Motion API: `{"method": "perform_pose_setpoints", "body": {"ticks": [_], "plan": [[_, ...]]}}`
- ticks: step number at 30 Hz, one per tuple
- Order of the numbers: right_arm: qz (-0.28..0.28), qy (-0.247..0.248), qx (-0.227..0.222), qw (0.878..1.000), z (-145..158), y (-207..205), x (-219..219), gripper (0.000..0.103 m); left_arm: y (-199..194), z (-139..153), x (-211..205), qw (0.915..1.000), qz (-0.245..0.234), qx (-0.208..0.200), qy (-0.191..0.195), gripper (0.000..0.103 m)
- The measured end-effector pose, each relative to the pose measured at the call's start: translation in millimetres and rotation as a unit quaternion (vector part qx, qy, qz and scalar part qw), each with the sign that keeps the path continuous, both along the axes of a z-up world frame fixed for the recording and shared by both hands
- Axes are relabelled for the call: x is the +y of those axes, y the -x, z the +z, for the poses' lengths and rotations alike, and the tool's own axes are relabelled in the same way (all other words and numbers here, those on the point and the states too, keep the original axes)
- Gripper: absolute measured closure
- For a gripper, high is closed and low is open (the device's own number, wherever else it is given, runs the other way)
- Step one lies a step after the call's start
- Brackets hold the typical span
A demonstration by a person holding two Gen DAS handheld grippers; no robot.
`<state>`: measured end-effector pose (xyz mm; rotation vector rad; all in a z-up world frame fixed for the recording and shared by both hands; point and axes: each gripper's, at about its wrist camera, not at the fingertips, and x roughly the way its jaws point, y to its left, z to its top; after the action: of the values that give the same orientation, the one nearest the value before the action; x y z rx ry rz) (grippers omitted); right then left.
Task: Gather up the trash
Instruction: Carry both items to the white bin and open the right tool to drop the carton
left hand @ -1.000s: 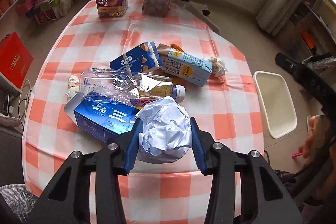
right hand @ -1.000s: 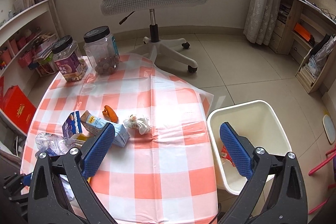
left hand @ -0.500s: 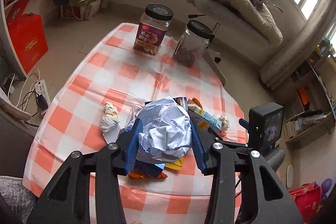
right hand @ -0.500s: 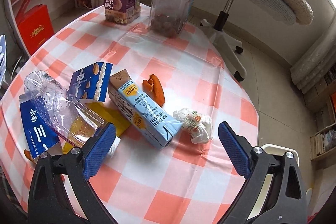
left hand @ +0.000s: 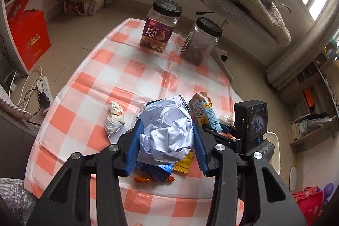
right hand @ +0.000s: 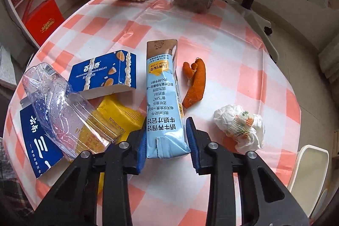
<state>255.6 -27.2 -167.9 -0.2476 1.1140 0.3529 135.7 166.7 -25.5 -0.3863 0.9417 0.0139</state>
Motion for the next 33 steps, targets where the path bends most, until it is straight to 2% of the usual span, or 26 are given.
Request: {"method": "perform_pose_setpoints", "body": {"ticks": [4, 9, 17, 33], "plan": [[-0.006, -0.018, -0.009, 1.000, 16, 13, 2, 0.072, 1, -2, 3, 1.0000, 0.008, 0.002, -0.002, 0.058], [-0.013, -0.039, -0.044, 0.998, 50, 31, -1, 0.072, 3, 2, 2, 0.9999, 0.014, -0.008, -0.004, 0.058], [-0.044, -0.085, -0.089, 0.991, 95, 56, -29, 0.071, 4, 6, -8, 0.9997, 0.009, -0.020, -0.008, 0.058], [-0.092, -0.088, -0.132, 0.983, 116, 75, -81, 0.071, -7, 5, -60, 0.9984, -0.031, -0.041, -0.023, 0.058]]}}
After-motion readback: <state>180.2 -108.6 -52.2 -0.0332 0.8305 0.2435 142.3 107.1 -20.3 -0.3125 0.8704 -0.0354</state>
